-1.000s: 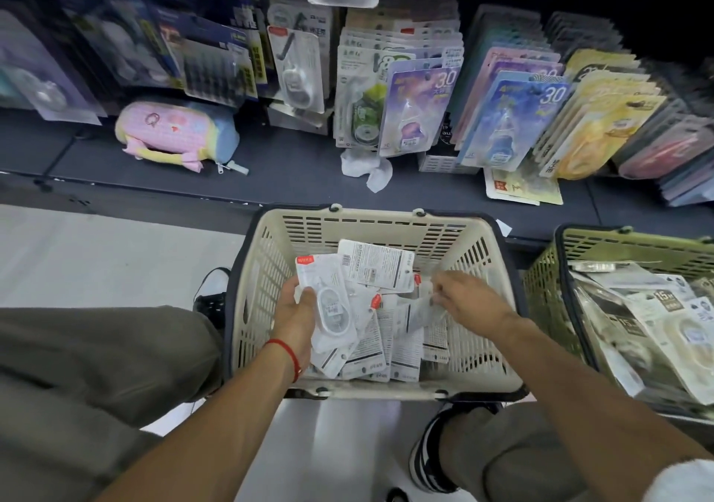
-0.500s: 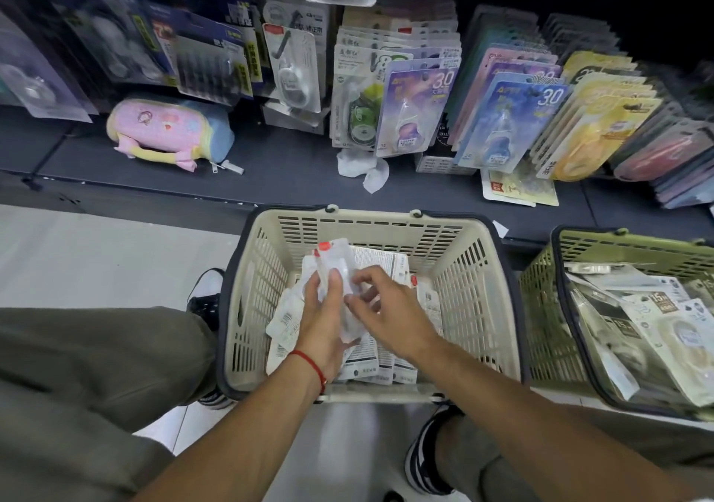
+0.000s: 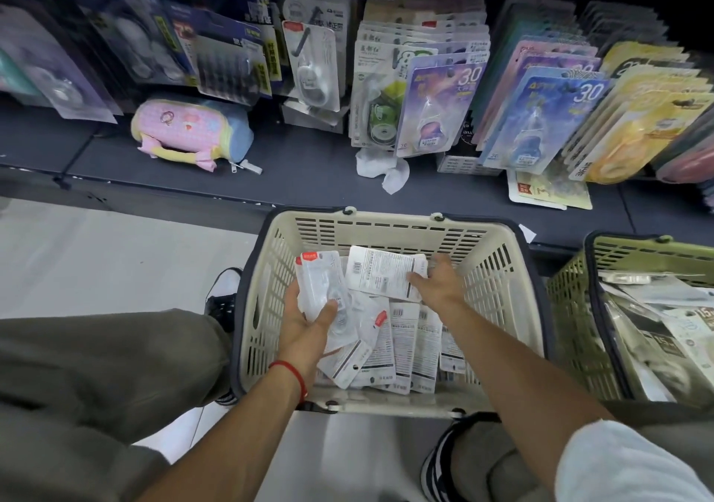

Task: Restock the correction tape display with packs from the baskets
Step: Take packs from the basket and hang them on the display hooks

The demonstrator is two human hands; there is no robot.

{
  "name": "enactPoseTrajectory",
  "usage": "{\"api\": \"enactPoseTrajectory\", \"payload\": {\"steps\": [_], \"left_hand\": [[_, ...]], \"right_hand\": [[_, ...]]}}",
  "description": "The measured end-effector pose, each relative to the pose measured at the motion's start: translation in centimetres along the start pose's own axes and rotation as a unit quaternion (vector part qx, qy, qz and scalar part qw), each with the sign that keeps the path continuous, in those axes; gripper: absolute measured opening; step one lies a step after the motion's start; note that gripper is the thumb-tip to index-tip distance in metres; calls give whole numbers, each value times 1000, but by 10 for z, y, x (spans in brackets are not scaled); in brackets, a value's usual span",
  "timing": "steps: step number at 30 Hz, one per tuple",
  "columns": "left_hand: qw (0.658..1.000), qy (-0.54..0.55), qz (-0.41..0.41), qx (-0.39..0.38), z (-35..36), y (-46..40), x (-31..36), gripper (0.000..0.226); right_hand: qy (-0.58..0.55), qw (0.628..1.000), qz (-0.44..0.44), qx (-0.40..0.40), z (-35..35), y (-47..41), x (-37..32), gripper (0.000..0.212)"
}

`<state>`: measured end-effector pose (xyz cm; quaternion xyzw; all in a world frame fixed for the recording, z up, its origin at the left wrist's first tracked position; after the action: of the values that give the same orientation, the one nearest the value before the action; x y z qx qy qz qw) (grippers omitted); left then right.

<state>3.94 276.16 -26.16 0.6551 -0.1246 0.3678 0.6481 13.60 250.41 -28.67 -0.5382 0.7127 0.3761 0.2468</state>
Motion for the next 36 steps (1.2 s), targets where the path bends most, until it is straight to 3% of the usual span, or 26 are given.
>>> {"api": "enactPoseTrajectory", "payload": {"steps": [2,6,10,14,18,22,25,28,31,36], "left_hand": [[998,-43,54,1,-1,1,11,55],[988,-89,123,-10,3,4,29,57],[971,-158,181,-21,13,17,44,60],[949,-223,218,-43,25,24,46,62],[930,-276,229,-83,37,34,41,62],[921,-316,177,-144,45,32,18,60],[929,-309,116,-169,39,27,-3,59],[942,-274,51,-187,31,18,-9,62],[953,-234,16,-194,27,14,0,62],[963,-130,-31,-233,31,16,13,60]], "right_hand": [[-39,999,-15,18,4,-2,-6,63],[-97,991,-75,-47,0,7,-23,67],[27,985,-126,-112,-19,23,-40,32],[175,964,-156,-123,-48,38,-63,23],[139,970,-128,-151,-72,44,-77,6],[-96,972,-3,-212,-54,64,-69,12],[-221,947,59,-227,-36,81,-60,21],[-330,903,64,-269,-28,87,-57,22],[-300,891,3,-341,-30,89,-59,27],[-190,945,-42,-263,-46,75,-61,30]]}}
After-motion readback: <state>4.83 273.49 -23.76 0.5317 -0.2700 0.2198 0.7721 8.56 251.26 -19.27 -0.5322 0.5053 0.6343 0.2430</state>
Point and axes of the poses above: each hand's wrist, its own y-axis away from the middle knuckle, its own z-axis out of the palm, x = y × z, the point moved 6 cm from there along -y, towards the middle knuckle, and after that the axes turned 15 degrees about -z, right-handed, at the moved point
